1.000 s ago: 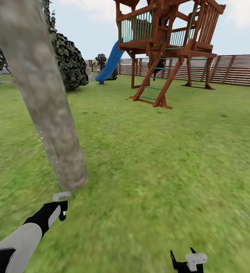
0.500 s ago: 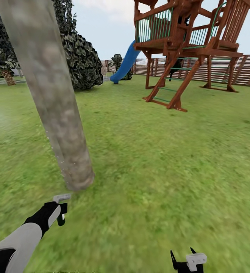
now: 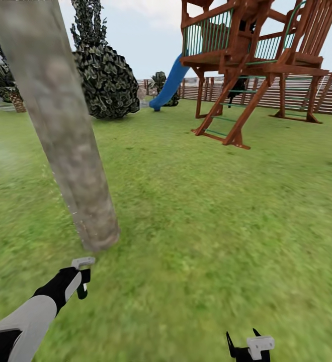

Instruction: In the garden, pick up the pesticide atomizer on the floor and spray pesticide onto both trees until each tree trunk is fully covered.

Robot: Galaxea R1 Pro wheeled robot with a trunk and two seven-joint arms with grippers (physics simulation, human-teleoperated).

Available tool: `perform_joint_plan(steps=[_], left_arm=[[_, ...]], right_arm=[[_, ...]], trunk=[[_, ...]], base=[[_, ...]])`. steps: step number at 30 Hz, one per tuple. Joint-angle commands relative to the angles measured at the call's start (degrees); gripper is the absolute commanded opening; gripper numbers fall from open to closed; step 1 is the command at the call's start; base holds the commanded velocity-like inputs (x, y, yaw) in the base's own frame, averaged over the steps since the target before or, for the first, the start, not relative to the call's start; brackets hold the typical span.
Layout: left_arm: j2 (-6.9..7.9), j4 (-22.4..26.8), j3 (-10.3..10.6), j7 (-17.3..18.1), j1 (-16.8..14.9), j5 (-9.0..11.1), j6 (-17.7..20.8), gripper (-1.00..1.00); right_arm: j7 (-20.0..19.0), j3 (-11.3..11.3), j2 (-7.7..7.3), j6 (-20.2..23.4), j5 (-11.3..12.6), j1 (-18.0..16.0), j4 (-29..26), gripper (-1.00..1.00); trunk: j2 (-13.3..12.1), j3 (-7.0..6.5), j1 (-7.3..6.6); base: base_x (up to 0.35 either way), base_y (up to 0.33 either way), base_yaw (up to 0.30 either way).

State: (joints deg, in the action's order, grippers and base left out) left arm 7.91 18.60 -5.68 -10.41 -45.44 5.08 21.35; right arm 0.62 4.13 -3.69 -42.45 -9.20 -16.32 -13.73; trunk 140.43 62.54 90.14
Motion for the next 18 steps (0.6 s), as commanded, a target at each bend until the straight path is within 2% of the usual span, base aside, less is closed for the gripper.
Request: perform_joint_plan(steps=[1,6,13,18], left_arm=[[-0.05,0.02,0.00,0.04,0.00,-0.06,0.00,-1.00],[-0.07,0.03,-0.02,0.04,0.00,-0.01,0.00,-1.00],[-0.09,0.12,-0.03,-0.02,0.00,0.05,0.00,-1.00],[-0.09,0.12,-0.03,0.02,0.00,0.10,0.00,-1.00]], right_arm=[[0.00,0.00,0.00,0.00,0.00,0.00,0.01,1.00],[0.00,0.00,0.00,0.00,-0.01,-0.03,0.00,1.00],[0.00,0.00,0.00,0.00,-0.03,-0.01,0.01,1.00],[-0.03,0.00,0.00,0.00,0.00,-0.01,0.00,1.00]], trunk=[[0.00,0.00,0.00],[0.00,0.00,0.00],[0.00,0.00,0.00],[0.00,0.00,0.00]], base=[[0.000,-0.269,0.241],[0.024,-0.268,0.269],[0.162,-0.248,0.265],[0.171,-0.244,0.042]])
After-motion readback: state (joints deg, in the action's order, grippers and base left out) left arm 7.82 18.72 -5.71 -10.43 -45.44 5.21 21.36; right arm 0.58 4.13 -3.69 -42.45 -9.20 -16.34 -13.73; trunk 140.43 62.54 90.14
